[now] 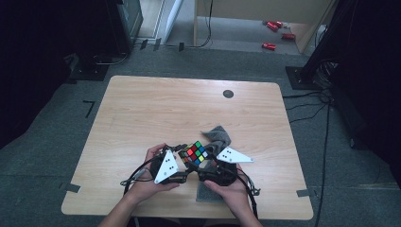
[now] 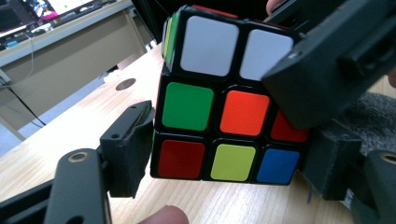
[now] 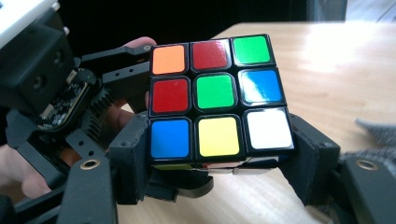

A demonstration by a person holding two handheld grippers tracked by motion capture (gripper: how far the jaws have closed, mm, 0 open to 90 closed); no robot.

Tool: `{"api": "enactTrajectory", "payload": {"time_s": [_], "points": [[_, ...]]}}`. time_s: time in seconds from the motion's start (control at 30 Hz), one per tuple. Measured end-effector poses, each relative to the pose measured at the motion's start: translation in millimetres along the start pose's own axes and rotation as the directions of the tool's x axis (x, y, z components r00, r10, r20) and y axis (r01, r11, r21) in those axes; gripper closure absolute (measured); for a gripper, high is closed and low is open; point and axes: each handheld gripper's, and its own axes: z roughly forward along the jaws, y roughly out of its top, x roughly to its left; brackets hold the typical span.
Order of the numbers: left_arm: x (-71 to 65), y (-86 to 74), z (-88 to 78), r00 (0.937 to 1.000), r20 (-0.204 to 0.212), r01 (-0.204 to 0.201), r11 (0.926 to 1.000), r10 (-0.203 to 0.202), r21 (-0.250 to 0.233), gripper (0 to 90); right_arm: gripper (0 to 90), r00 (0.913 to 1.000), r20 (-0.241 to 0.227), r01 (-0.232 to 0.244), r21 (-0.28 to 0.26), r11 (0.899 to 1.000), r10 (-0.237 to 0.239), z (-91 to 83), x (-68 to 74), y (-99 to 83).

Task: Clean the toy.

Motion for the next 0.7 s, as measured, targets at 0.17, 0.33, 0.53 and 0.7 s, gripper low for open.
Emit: {"api": "enactTrajectory", "payload": {"time_s": [0.17,0.33,0.53,0.7], "points": [[-1.5,-1.1,-2.9,0.9998,0.016,-0.007,0.9997,0.007,-0.022,31.7,33.4,0.9929,-0.052,-0.106,0.037,0.994,0.107,0.8,-5.9,0.5],[0.3,-0.3,-4.7,0.9999,0.008,0.007,0.9997,-0.007,-0.025,33.5,32.5,0.9851,-0.093,-0.142,0.035,0.989,0.145,-0.5,-10.7,1.3],[13.8,-6.4,-7.7,0.9963,0.001,0.086,0.9955,-0.086,0.039,33.8,27.1,0.9944,-0.071,-0.079,-0.01,0.997,0.078,-9.4,-17.0,6.0],[29.9,-14.0,-12.4,0.979,-0.001,0.203,0.9772,-0.204,0.061,33.9,28.2,0.9932,0.089,0.078,-0.035,0.996,-0.075,-22.7,-32.8,9.5]]}}
